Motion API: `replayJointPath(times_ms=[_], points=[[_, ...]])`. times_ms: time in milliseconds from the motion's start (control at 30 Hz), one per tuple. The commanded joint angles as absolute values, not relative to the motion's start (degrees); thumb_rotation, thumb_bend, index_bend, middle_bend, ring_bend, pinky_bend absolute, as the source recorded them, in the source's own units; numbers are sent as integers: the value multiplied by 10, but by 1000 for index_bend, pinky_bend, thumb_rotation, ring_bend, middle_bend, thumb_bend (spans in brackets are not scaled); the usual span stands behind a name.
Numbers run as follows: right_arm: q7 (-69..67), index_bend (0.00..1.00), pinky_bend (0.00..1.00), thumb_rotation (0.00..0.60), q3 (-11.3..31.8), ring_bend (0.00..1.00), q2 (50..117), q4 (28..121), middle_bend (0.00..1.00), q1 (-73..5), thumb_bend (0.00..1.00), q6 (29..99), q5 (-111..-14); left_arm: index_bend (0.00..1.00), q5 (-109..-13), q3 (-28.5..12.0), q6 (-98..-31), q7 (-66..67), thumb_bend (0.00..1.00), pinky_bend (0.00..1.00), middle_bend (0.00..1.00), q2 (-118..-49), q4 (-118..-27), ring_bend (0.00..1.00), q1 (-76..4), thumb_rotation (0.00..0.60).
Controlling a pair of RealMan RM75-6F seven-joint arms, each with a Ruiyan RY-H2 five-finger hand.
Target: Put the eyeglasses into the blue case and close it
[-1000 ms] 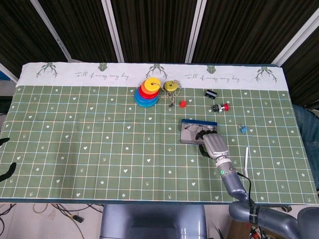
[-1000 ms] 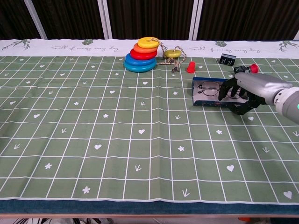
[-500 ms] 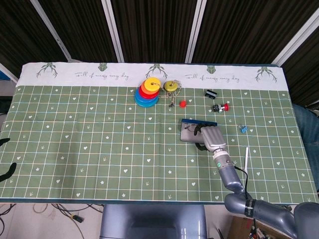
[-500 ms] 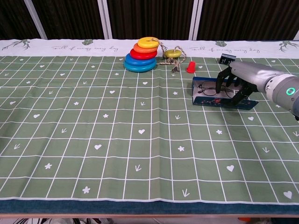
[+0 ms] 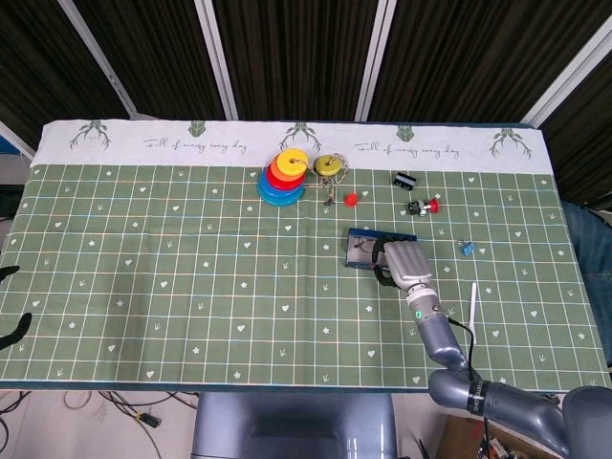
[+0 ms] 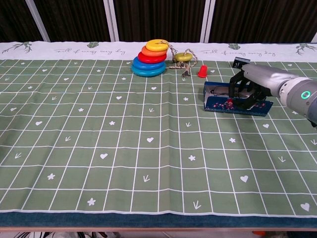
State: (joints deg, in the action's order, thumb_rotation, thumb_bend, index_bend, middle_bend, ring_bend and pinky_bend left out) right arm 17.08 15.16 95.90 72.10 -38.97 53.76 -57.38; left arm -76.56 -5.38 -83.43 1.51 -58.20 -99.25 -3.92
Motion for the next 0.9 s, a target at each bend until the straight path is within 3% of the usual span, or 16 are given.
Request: replayJointPath(times_ms=[33,300,667,900], points=[[173,553,284,600,150,295,959,722,301,-390,479,536,-571,202,-765,-54,-834,16,309,0,7,-582,-992,0,-39,600],[170,628,284,600,150,295,958,727,307,-390,452,539,-566,203,-764,-54,-834,16,309,0,7,-582,-993,0,-39,600],[151,682,284,600,150,295,947,747,313,-383,618,542,-567,208,-765,-54,-835,17,309,0,7,-582,-993,0,-39,600],[144,694,281,600,128,295,882,850,306,-351,642,575,-604,208,-767,-53,-836,15,309,0,7,-582,-993,0,-38,600]])
